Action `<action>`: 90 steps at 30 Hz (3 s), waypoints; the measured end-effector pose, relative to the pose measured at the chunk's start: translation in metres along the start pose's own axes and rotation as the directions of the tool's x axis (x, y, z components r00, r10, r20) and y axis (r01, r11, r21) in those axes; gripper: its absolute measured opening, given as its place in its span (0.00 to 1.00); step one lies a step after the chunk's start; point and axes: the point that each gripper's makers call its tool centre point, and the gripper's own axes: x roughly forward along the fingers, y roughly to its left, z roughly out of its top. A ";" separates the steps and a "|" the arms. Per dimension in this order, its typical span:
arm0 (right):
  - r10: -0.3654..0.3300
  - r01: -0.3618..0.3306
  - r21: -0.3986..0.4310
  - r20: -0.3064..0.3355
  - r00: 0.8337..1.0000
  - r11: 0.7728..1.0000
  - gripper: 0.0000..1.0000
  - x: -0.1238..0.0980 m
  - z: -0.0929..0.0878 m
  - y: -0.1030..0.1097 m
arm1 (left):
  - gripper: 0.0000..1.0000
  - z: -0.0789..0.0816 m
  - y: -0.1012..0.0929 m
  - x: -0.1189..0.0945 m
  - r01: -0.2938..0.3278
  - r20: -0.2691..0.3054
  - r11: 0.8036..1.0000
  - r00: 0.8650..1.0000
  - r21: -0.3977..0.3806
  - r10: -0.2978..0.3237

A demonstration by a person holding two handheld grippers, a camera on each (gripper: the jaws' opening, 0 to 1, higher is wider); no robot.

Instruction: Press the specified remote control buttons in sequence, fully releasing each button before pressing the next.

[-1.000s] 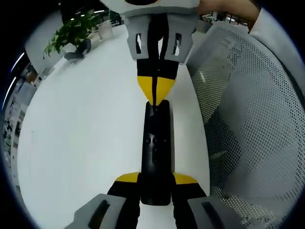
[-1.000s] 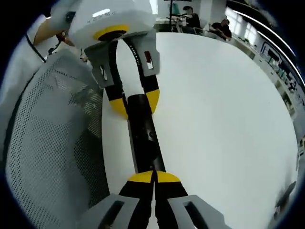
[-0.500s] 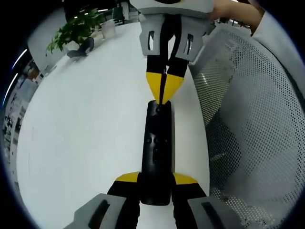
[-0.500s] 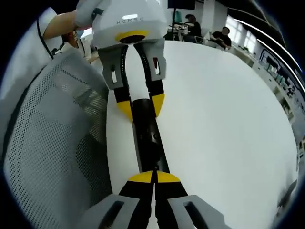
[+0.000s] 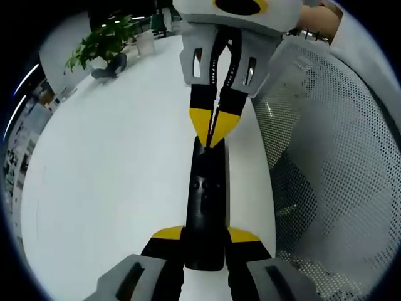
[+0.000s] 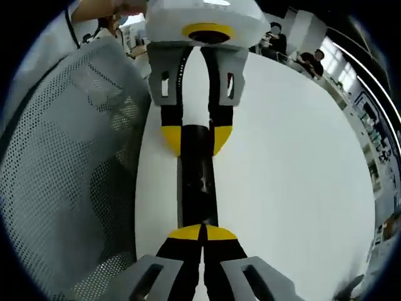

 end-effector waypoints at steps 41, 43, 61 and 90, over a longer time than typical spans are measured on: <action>0.031 -0.078 0.253 0.185 0.982 0.964 0.04 0.000 0.014 -0.007 | 0.23 0.000 0.000 0.000 0.005 0.027 1.000 1.000 -0.009 -0.005; 0.061 -0.104 0.244 0.177 0.982 0.964 0.10 0.004 0.014 -0.002 | 0.23 0.000 0.000 -0.001 0.006 0.032 1.000 0.999 -0.010 -0.005; 0.198 -0.193 -0.107 0.034 0.980 0.975 0.09 0.009 0.019 0.002 | 0.23 0.000 0.000 -0.001 0.007 0.059 1.000 0.998 -0.009 -0.007; 0.154 -0.156 0.052 0.055 0.987 0.986 0.08 0.012 0.026 -0.002 | 0.23 0.001 0.002 -0.001 -0.001 0.112 0.999 0.994 -0.032 0.005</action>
